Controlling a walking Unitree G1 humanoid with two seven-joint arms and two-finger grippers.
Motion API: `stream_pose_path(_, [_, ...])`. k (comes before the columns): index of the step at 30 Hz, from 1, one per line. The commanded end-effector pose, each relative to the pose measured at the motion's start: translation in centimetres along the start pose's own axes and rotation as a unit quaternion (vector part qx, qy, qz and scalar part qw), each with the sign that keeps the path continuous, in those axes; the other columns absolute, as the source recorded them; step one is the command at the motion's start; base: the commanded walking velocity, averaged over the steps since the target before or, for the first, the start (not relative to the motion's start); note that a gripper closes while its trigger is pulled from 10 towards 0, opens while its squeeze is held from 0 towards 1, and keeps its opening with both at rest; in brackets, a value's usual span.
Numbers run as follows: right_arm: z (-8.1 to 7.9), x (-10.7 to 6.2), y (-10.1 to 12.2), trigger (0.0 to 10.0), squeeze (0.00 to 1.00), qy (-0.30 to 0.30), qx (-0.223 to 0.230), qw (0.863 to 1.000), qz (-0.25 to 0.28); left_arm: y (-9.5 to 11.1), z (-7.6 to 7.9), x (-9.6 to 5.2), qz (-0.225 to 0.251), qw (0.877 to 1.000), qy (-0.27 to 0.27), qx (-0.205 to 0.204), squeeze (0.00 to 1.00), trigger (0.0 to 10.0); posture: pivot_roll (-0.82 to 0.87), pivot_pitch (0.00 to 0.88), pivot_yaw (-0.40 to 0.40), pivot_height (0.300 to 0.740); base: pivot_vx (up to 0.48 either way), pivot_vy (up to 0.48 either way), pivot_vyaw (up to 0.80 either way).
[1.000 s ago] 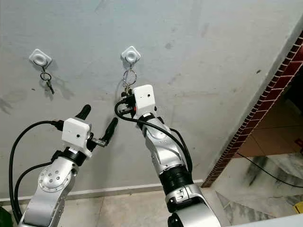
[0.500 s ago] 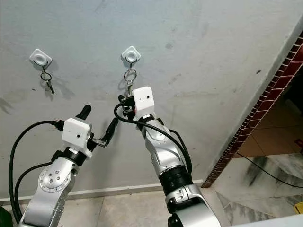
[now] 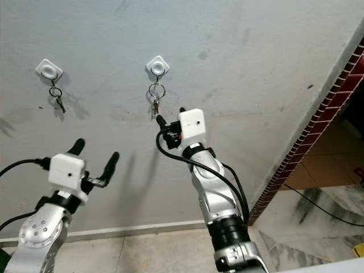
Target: Hang keys on a hook
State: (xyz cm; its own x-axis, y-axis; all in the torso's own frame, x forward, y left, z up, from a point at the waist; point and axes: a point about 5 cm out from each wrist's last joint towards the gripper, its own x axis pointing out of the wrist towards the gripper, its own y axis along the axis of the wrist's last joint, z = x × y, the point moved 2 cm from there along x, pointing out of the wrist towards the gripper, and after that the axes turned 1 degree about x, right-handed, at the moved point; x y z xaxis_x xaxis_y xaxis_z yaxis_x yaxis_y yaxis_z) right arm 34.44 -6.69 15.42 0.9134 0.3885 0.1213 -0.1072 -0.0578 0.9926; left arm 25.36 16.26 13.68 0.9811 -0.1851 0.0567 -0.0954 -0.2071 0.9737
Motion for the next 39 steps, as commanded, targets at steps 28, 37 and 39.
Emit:
stream_pose_path(28, [5.2, -6.2, -0.3, 10.0, 1.0, -0.109, -0.024, 0.992, -0.054, -0.4, 0.3, -1.8, -0.059, 0.996, 0.019, -0.071, 0.0, 10.0, 0.07, 0.0, -0.028, 0.74, 0.0, 0.0, 0.0])
stream_pose_path(37, [4.7, -5.7, -0.4, 10.0, 1.0, -0.101, -0.021, 0.993, -0.061, -0.1, 0.2, -1.4, -0.055, 0.996, 0.019, -0.075, 0.0, 10.0, 0.07, 0.0, -0.026, 0.74, 0.0, 0.027, 0.0])
stream_pose_path(39, [4.6, -5.6, -0.5, 10.0, 1.0, -0.1, -0.019, 0.993, -0.063, -0.1, 0.3, -1.4, -0.055, 0.996, 0.017, -0.075, 0.0, 10.0, 0.07, 0.0, -0.027, 0.74, 0.0, 0.247, 0.0])
